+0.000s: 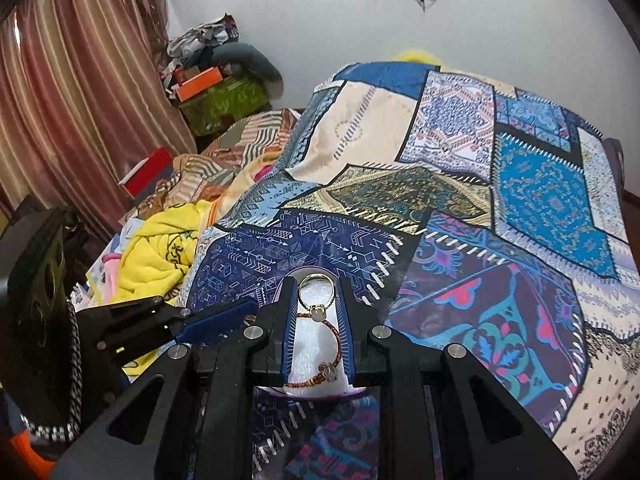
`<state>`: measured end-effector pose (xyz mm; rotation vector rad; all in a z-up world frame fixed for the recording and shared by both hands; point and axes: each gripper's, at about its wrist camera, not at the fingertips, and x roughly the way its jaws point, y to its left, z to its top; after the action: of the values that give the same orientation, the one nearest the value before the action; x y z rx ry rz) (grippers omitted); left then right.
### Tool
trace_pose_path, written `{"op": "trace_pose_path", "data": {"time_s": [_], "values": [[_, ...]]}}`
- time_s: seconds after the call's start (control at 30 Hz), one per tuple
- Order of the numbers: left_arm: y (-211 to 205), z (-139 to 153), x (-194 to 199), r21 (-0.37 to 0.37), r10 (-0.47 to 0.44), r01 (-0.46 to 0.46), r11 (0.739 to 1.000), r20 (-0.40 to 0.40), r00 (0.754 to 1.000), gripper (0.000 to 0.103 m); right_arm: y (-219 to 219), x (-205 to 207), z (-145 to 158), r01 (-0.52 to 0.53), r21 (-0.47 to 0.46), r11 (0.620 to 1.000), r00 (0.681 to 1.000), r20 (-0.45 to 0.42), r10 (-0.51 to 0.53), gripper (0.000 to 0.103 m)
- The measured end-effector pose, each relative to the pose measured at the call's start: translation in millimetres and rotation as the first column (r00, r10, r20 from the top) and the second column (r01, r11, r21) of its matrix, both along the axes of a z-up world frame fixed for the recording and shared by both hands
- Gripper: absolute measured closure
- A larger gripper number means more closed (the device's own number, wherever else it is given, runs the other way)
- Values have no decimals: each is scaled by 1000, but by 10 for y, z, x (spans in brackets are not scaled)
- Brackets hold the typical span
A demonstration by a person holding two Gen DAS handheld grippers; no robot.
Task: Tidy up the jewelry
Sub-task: 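Carry the silver ring and gold hoop over the tin and release both, then move both tools back toward the remaining rings on the quilt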
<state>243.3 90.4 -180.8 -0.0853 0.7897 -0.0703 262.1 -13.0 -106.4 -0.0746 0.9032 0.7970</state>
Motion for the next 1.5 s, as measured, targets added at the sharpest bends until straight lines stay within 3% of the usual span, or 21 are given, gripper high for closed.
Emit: {"op": "trace_pose_path", "data": {"time_s": [0.57, 0.87, 1.33, 1.5], "values": [[-75, 16, -9, 26, -35, 34, 999, 8, 999, 82, 136, 27, -97, -46, -34, 998, 999, -27, 45, 85], [-49, 35, -42, 30, -11, 11, 999, -2, 1000, 71, 82, -20, 3, -27, -45, 999, 1000, 15, 27, 71], [-134, 474, -325, 55, -3, 0, 999, 62, 998, 69, -330, -301, 443, 56, -27, 998, 992, 117, -53, 70], [-245, 641, -465, 70, -13, 7, 998, 89, 996, 63, -516, -451, 557, 91, -24, 996, 986, 142, -86, 70]]}}
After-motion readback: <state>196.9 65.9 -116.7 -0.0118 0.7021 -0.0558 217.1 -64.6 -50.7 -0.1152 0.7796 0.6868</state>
